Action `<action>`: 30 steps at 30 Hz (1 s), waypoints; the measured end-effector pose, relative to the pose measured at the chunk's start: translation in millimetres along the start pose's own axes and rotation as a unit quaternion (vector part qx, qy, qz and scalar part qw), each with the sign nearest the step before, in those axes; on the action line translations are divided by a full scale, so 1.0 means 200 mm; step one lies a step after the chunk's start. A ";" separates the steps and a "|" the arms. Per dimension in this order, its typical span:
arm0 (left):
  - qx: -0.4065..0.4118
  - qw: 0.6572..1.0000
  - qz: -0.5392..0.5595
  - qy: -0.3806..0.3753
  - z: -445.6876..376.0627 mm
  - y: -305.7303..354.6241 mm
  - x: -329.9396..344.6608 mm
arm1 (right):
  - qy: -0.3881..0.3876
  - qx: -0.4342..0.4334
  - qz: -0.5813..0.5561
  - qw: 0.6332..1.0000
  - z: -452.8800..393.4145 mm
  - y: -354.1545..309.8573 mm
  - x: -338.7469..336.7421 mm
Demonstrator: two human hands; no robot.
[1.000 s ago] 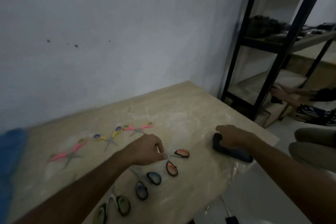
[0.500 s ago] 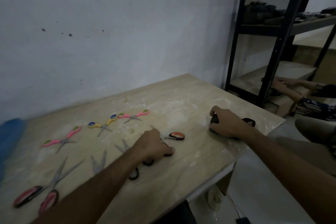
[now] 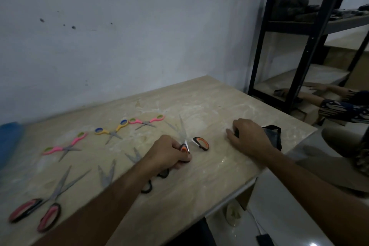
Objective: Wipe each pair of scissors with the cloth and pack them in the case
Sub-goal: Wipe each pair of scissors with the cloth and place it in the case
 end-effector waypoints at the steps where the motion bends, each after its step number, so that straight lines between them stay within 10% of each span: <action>1: -0.009 0.999 0.037 -0.005 0.01 0.00 0.00 | 0.001 -0.001 0.005 1.000 -0.01 -0.01 0.00; 10: -0.027 0.986 0.164 -0.025 0.04 -0.01 -0.07 | -0.194 -0.004 -0.253 0.948 -0.13 -0.40 -0.13; 16: -0.015 0.977 0.213 0.000 0.04 -0.01 -0.13 | -0.189 0.044 -0.311 0.930 -0.17 -0.49 -0.13; 23: -0.019 0.881 0.471 0.047 0.09 0.01 -0.09 | -0.153 0.080 -0.414 0.894 -0.13 -0.63 -0.16; 30: 0.069 0.909 0.399 0.097 0.20 -0.15 -0.28 | -0.185 0.129 -0.479 0.848 0.01 -0.67 -0.14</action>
Point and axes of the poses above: each hand's wrist, its own z-axis away from the middle knuckle, its own x-axis out of the palm, y = z × x, the point moved 1 cm from there along -z, towards the middle knuckle, and after that the axes turned 8 degrees about y, right-handed, at the moved point
